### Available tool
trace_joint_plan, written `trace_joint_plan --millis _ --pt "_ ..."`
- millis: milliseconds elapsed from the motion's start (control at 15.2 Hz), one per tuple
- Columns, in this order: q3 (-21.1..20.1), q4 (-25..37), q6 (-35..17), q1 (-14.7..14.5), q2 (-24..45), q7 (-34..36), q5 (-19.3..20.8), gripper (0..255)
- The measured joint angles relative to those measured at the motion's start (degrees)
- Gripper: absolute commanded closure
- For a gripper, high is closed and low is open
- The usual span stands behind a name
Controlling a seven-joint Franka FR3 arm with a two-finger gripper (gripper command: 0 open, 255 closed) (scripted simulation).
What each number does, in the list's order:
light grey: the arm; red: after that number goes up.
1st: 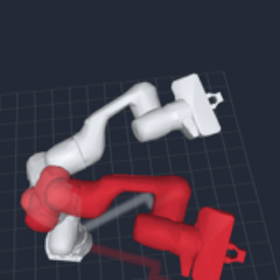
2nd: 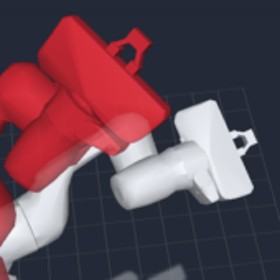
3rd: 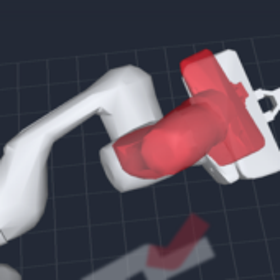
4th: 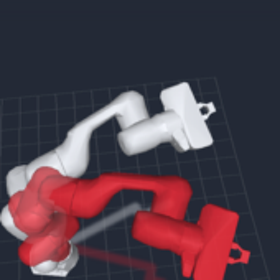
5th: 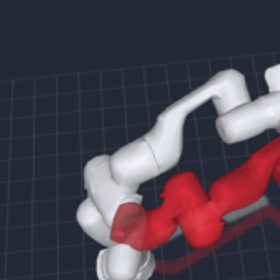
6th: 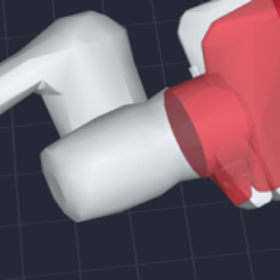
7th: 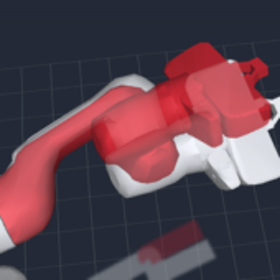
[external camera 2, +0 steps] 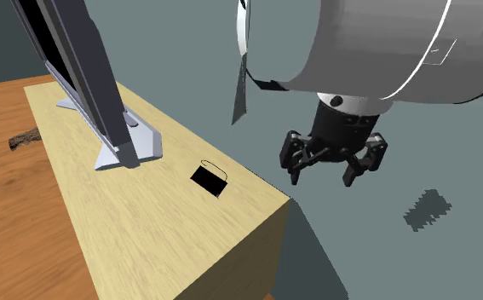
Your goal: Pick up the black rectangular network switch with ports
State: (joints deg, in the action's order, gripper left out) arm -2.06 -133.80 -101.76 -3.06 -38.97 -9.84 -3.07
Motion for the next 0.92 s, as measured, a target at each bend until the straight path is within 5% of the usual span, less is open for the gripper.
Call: trace_joint_plan --millis 924 --pt "-14.45 5.19 -19.68 -5.3 20.83 -0.85 11.74 0"
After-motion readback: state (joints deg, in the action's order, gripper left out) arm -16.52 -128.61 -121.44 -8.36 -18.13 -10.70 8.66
